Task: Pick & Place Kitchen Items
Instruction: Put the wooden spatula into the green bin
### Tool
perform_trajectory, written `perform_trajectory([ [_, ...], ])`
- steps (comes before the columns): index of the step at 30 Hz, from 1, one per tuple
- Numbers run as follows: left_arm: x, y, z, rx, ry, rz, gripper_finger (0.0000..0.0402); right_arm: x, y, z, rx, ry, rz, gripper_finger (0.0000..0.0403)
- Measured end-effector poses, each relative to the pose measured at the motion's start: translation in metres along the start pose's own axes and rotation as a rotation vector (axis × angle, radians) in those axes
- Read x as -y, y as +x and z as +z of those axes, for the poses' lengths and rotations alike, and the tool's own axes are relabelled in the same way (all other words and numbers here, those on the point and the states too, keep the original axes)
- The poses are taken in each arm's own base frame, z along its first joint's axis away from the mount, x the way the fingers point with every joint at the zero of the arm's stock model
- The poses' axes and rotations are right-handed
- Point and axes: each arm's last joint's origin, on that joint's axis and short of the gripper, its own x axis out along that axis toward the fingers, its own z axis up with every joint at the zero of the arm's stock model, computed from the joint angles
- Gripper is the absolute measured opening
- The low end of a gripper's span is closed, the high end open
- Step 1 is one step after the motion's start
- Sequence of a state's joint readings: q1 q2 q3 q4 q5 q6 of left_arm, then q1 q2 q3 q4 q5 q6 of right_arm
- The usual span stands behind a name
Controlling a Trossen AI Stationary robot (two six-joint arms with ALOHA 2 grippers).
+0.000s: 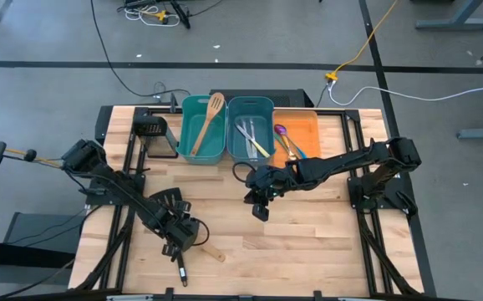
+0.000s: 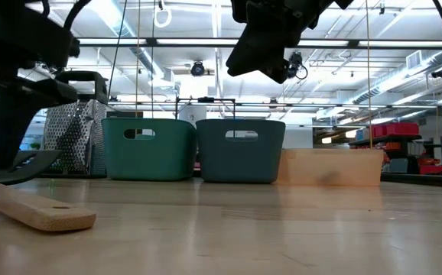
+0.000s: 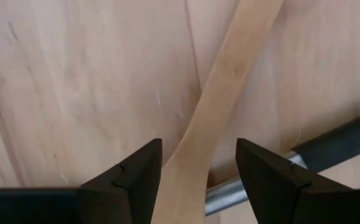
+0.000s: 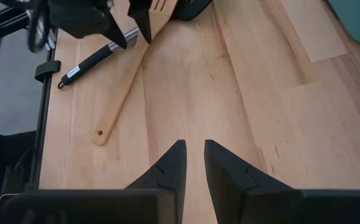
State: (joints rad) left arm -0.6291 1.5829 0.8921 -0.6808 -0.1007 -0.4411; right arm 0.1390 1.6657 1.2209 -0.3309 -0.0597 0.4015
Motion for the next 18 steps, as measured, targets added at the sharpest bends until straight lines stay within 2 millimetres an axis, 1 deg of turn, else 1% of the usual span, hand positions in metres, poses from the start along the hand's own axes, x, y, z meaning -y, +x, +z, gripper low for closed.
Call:
perform_trajectory([
  [6, 0.002, 0.009, 0.001, -0.027, 0.021, -0.001, 0.021, 0.0, 0.0, 0.0, 0.001, 0.0, 0.0, 0.0068],
  [10, 0.003, 0.023, 0.001, -0.064, 0.038, 0.013, 0.021, 0.0, 0.0, 0.0, 0.004, -0.001, 0.002, 0.0068],
  [14, 0.004, 0.032, 0.001, -0.099, 0.043, 0.029, 0.021, 0.0, 0.0, 0.0, 0.006, -0.002, 0.003, 0.0068],
  [16, 0.003, 0.034, 0.001, -0.107, 0.04, 0.034, 0.0208, 0.0, 0.0, 0.0, 0.004, -0.002, 0.002, 0.0068],
  [18, 0.003, 0.034, 0.001, -0.108, 0.039, 0.034, 0.0198, 0.0, 0.0, 0.0, 0.004, -0.004, 0.002, 0.0068],
])
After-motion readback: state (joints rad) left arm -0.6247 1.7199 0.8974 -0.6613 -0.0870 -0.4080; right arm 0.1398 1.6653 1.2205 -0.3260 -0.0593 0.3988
